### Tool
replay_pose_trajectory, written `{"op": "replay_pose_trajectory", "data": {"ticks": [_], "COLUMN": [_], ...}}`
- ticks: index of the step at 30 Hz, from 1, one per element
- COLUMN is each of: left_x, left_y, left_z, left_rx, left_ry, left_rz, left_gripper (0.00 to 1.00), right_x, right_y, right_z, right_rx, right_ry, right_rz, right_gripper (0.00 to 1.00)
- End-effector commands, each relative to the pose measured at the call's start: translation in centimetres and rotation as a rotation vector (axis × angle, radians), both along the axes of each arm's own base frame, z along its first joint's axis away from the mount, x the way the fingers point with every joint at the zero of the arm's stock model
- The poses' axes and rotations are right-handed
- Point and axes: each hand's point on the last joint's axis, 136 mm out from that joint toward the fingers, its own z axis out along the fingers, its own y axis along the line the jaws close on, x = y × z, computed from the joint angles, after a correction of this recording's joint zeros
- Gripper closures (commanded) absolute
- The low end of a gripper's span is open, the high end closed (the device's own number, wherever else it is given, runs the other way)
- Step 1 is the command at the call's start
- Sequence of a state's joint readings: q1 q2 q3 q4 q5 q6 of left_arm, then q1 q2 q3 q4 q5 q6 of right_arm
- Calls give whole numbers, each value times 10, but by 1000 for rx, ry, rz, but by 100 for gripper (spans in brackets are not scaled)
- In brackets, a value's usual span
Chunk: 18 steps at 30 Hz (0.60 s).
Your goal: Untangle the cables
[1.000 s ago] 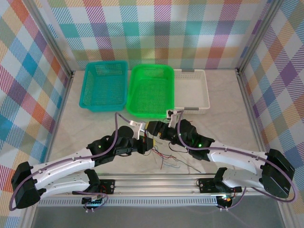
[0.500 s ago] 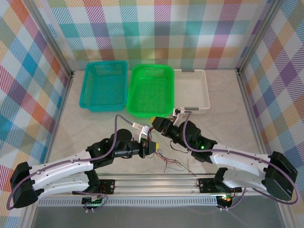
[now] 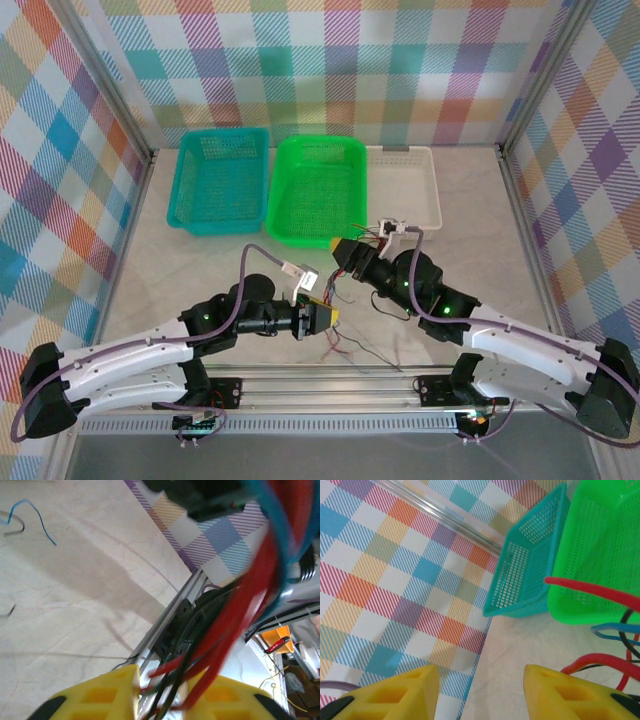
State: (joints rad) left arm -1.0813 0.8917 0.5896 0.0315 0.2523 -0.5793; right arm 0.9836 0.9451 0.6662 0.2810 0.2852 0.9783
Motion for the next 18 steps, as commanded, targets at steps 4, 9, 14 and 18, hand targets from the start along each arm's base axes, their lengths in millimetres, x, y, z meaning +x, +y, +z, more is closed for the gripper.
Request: {"op": "replay_pose_trajectory", "data": {"ticks": [4, 9, 14, 18], "left_x": [-17, -17, -15, -16], "left_y": [-2, -4, -10, -16], "left_z": [-9, -18, -12, 3], "left_rx": [-4, 17, -7, -50], "left_ry": [-4, -5, -31, -77], "left_rz": [-84, -94, -102, -113], "left_gripper": [56, 44, 36, 30], "right_x": [-2, -3, -3, 0], "right_y": [0, 1, 4, 6], "right_z": [45, 58, 67, 65], "right_rx": [18, 15, 4, -6], "right_ry": [-71, -93, -103, -95], "right_rz": [22, 37, 46, 49], "right_gripper": [100, 100, 100, 100]}}
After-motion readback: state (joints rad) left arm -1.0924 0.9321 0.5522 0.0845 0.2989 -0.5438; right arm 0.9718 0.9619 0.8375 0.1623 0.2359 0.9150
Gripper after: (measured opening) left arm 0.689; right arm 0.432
